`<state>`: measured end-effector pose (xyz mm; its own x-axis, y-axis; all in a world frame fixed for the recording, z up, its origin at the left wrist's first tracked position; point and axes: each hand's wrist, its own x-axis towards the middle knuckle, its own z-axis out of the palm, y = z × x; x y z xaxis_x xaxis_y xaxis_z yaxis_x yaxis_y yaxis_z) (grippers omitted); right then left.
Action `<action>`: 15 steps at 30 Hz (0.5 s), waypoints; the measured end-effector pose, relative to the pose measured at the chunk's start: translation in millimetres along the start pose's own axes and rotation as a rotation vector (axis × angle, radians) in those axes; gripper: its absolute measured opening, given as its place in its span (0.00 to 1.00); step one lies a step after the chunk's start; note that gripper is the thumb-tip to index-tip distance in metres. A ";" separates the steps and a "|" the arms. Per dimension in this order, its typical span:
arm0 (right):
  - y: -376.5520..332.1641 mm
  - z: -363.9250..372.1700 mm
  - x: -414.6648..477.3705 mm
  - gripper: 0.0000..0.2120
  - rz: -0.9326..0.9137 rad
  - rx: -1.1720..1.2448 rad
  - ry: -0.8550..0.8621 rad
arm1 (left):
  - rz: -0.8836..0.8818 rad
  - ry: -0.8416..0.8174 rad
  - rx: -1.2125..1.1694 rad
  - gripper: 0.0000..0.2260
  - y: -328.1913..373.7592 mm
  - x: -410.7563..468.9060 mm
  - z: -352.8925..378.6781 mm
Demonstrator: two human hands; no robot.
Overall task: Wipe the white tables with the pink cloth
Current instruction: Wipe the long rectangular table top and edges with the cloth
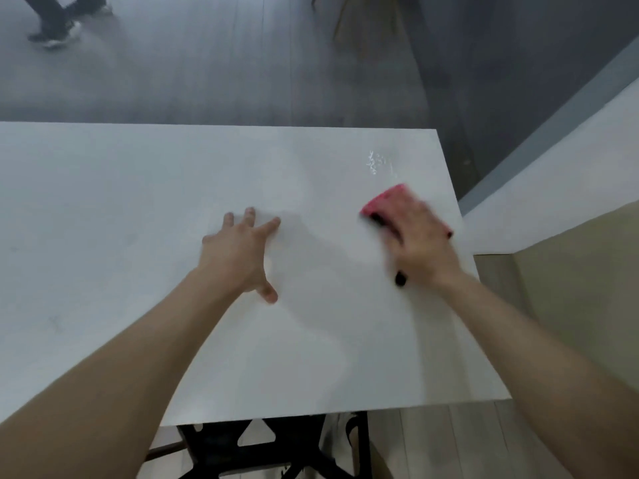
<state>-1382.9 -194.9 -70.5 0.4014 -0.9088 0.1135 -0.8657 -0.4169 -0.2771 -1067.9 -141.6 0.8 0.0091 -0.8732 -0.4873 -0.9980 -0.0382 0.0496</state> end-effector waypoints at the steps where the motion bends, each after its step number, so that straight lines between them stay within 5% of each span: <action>1: 15.9 -6.9 15.3 0.24 0.193 -0.039 0.031 | -0.003 0.000 -0.004 0.69 0.1 1.3 0.7; 4: -13.5 11.4 28.8 0.28 0.480 -0.112 0.065 | -0.020 -0.003 -0.014 0.70 1.4 2.2 0.4; 9: -125.4 56.2 -25.6 0.26 -0.325 0.001 -0.103 | -0.022 -0.005 0.005 0.70 2.6 1.6 -2.0; 12: -92.0 43.9 -9.1 0.27 -0.581 -0.001 -0.211 | -0.029 -0.011 0.019 0.70 2.4 2.2 -0.8; 15: -27.3 18.2 50.1 0.28 -0.236 -0.045 -0.122 | -0.038 -0.003 -0.003 0.70 2.3 2.3 1.3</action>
<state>-1333.7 -228.9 -74.7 0.6244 -0.7793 0.0529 -0.7553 -0.6196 -0.2138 -1070.3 -143.1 -1.3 0.0466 -0.8696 -0.4916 -0.9968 -0.0723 0.0335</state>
